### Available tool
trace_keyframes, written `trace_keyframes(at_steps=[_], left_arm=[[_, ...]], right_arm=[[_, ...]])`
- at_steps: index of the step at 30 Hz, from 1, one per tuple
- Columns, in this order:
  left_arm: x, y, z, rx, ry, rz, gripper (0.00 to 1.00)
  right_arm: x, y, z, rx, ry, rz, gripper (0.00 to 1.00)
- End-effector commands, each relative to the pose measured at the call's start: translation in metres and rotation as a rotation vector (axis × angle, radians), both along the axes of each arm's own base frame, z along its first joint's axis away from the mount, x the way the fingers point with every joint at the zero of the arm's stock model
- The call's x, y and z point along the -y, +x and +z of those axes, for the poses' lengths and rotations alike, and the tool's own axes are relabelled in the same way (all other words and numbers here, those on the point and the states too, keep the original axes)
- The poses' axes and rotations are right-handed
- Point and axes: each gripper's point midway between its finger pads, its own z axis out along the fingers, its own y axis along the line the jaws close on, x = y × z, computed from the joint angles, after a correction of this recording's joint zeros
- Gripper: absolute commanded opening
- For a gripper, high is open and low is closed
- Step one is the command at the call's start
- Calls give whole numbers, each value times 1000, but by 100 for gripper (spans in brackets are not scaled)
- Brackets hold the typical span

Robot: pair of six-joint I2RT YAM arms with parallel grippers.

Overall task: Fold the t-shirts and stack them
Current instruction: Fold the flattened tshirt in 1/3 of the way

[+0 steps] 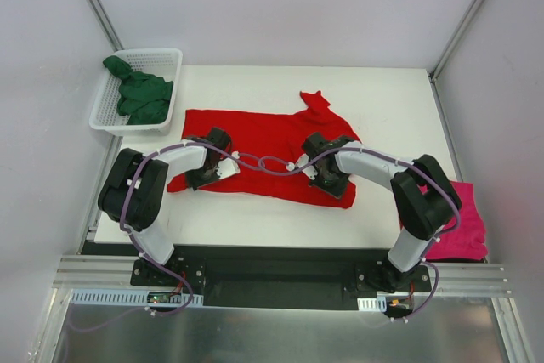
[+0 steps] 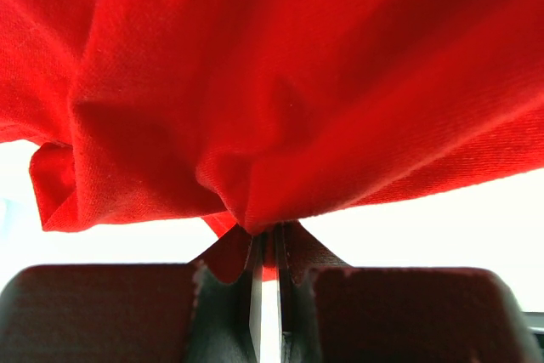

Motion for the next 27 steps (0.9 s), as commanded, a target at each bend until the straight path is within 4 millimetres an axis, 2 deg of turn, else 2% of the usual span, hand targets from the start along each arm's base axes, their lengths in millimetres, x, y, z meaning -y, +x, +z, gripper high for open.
trace_keyframes(at_steps=[1,6,12,16,22,24,25,27], left_arm=[[-1,-38,-20,-146,-25,2,0],[-3,-44,-23,-159,-21,-1,0],[-2,-46,-25,-160,-28,-1,0],[-3,-47,-25,-157,-30,-1,0],[-3,-47,-25,-152,-31,-4,0],[-4,-48,-25,-152,-26,-7,0],[-5,-48,-24,-149,-25,-9,0],[-6,-49,-24,-149,-23,-10,0]], right_arm=[[0,6,14,46,-3,-6,1],[14,4,27,73,-37,24,1],[41,-3,47,106,-86,56,0],[57,-10,48,70,-108,51,1],[64,-29,31,-31,-106,54,1],[66,-32,27,-49,-109,47,9],[66,-29,26,-36,-103,36,23],[68,-24,27,-21,-98,17,39]])
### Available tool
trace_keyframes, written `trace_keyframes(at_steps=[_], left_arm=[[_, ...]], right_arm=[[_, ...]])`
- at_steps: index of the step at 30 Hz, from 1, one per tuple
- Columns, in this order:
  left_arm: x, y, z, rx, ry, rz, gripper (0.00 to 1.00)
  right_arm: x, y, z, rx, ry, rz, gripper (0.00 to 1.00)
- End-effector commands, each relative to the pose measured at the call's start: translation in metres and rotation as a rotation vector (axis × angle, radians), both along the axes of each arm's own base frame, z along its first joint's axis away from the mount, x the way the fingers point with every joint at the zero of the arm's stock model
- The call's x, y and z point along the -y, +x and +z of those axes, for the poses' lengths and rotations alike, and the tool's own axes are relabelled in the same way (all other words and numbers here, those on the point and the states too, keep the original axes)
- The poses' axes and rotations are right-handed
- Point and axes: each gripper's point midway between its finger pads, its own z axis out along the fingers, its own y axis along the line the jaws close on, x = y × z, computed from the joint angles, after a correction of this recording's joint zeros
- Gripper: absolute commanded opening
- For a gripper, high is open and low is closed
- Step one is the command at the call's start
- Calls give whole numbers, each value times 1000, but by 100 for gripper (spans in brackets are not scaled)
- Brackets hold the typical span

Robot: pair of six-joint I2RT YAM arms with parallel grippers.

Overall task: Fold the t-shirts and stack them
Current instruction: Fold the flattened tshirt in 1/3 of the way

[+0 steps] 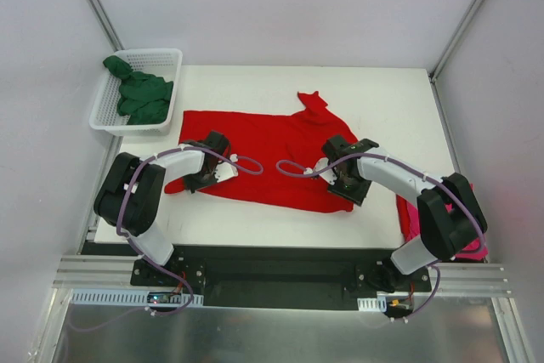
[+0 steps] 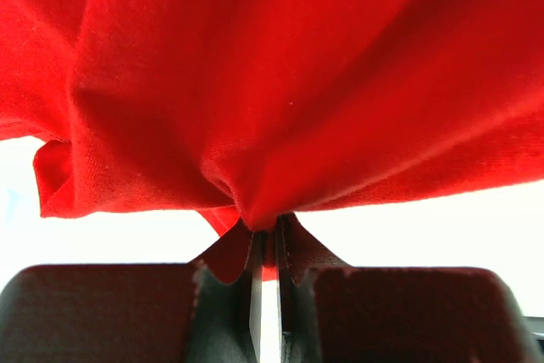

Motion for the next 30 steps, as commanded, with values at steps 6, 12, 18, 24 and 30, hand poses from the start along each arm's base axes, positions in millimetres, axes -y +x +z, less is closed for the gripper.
trace_keyframes(at_steps=[6,12,18,24,30], left_arm=[[-3,-50,-23,-177,-29,-7,0],[-5,-50,-23,-175,-21,-10,0],[-7,-46,-24,-156,-4,6,0],[-11,-30,-15,-114,49,-15,0],[13,26,40,69,-14,-82,38]], right_arm=[[19,11,13,31,31,-115,45],[-13,-22,15,-77,248,-238,41],[-27,-31,27,-32,348,-288,39],[-31,-31,26,33,370,-197,39],[-34,-35,19,71,391,-78,40]])
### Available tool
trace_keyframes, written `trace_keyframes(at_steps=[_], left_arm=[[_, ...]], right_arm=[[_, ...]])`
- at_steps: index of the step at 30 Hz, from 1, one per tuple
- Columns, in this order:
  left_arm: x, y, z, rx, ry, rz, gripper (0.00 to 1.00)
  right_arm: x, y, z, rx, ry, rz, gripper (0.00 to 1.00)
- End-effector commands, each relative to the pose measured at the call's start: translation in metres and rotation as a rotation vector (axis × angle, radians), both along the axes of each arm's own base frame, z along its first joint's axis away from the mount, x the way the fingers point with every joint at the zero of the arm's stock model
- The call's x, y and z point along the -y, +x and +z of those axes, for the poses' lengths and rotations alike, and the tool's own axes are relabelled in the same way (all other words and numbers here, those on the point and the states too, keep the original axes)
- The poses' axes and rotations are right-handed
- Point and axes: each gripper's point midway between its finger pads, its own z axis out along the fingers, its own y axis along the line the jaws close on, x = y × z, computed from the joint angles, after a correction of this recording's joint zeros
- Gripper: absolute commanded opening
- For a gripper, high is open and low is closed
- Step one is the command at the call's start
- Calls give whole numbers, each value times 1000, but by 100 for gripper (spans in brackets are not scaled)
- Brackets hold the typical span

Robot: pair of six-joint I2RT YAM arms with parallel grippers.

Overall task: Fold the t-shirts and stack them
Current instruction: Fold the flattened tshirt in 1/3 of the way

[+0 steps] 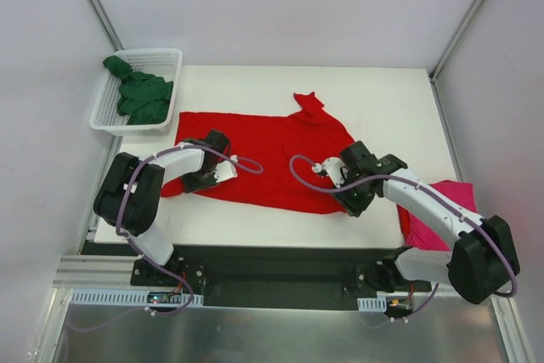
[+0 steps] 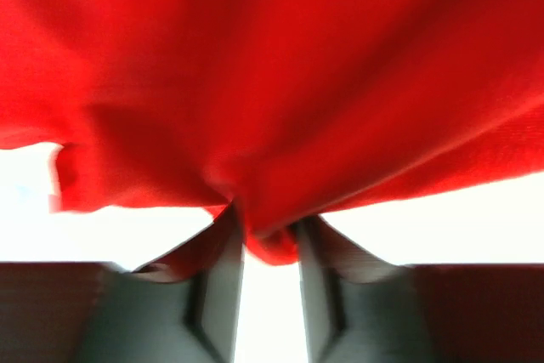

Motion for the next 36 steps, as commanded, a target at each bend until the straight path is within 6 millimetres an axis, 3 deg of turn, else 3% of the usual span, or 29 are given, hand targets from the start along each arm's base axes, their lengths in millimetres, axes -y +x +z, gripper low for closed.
trace_keyframes(at_steps=[1,3,4,7,10,13,18,28,36], left_arm=[[30,45,51,133,-87,-71,42],[43,61,71,190,-92,-111,50],[54,77,90,246,-112,-126,51],[90,95,117,319,-159,-186,53],[131,101,126,339,-211,-249,53],[165,105,122,332,-245,-278,54],[214,103,98,274,-285,-316,53],[261,95,55,177,-308,-355,51],[297,73,57,139,-392,-377,50]], right_arm=[[-8,1,2,59,46,82,40],[-6,-1,-5,60,37,106,40],[-4,-2,-7,71,38,113,40],[-5,-2,-15,106,53,146,40],[-6,-4,-24,114,64,170,40],[-9,-1,-24,125,72,168,40],[-17,8,-22,152,89,195,40],[-25,14,-36,153,92,187,39],[-27,4,-37,103,102,210,39]])
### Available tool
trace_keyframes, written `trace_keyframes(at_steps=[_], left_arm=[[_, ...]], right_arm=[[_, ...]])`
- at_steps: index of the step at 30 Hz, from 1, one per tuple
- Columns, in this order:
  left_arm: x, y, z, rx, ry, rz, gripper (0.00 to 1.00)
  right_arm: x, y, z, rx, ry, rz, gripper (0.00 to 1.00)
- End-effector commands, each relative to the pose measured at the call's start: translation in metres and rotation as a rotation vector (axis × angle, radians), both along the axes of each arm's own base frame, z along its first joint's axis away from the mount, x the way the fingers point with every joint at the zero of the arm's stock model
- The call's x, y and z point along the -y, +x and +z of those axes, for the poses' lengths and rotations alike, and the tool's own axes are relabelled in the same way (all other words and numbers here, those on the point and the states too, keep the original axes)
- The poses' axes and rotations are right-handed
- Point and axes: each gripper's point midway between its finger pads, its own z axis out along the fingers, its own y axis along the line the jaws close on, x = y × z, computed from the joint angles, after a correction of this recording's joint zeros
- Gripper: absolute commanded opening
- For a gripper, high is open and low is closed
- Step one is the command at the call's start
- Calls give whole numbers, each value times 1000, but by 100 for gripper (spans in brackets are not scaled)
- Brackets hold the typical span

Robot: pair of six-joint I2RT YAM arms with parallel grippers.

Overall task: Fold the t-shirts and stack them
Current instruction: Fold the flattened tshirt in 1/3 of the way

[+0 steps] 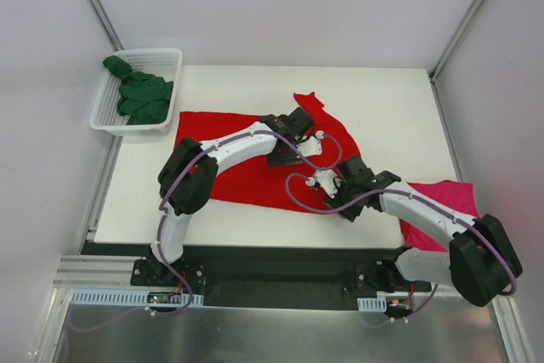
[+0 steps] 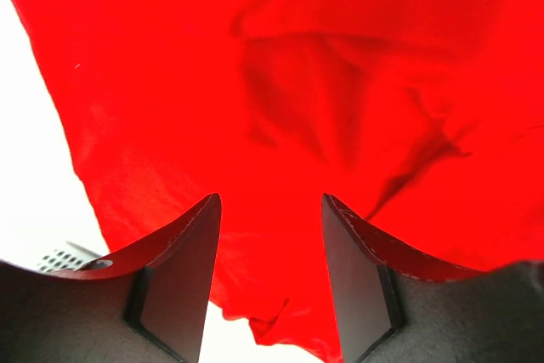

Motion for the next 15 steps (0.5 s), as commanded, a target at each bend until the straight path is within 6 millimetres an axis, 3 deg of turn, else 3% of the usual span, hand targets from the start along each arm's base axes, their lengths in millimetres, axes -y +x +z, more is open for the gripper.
trace_keyframes(at_steps=[1,9,15], left_arm=[[31,-23,9,-60,-80,-44,50],[68,-48,39,-176,-261,-42,49],[85,-61,34,-269,-326,-69,49]], right_arm=[[-9,-5,1,-20,27,41,39],[-12,-9,-2,-65,22,62,38],[-13,-7,-4,-63,10,66,38]])
